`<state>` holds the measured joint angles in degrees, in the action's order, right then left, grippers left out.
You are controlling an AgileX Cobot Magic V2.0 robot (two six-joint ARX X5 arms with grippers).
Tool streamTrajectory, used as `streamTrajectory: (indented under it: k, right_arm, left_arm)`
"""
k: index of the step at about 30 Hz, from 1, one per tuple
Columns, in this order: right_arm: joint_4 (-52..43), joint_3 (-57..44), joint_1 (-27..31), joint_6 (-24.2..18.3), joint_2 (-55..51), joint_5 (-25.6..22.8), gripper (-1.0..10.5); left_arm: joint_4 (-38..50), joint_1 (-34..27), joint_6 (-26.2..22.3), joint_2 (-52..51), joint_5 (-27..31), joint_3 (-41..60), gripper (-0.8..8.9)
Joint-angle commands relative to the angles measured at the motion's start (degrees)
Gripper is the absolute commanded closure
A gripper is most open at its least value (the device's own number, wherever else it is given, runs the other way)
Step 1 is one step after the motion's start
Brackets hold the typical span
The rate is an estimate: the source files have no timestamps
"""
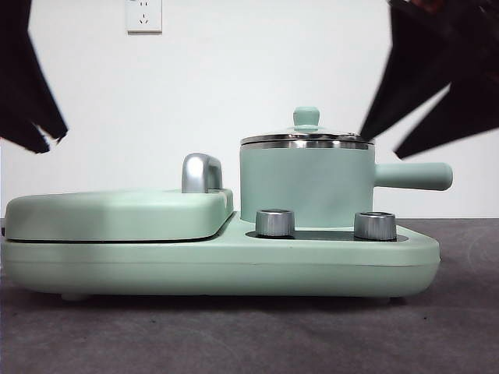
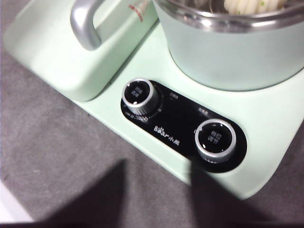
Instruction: Put the buns in a small steamer
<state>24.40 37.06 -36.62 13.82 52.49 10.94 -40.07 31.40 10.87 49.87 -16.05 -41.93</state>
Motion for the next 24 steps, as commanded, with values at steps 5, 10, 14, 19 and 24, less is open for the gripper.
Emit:
streamTrajectory:
  k: [5,10,14,19,24]
  right_arm:
    - [-0.98,0.15,-0.44,0.72,-0.13,5.68,9.3]
    - [-2.32,0.15,-0.44,0.72,-0.13,5.55,9.3]
    - [-2.32,0.15,-0.42,0.72,-0.13,5.55,9.3]
    - [-2.34,0.15,-0.42,0.72,-0.15,5.55,9.3]
    - [-2.32,0.15,-0.42,0.72,-0.15,5.57,9.3]
  left_arm:
    - [-0.46,0.39,0.17,0.28,-0.07,-0.22,8.06]
    - [-0.46,0.39,0.15,0.28,-0.07,-0.22,8.06]
    - [-0.42,0.42,0.15,0.28,-0.07,-0.22,8.06]
    - [-0.79,-0.20,-9.70,-2.60,0.42,-0.04,8.06]
    - [15.34,-6.97,-19.54,-11.10,0.46,8.31,8.06]
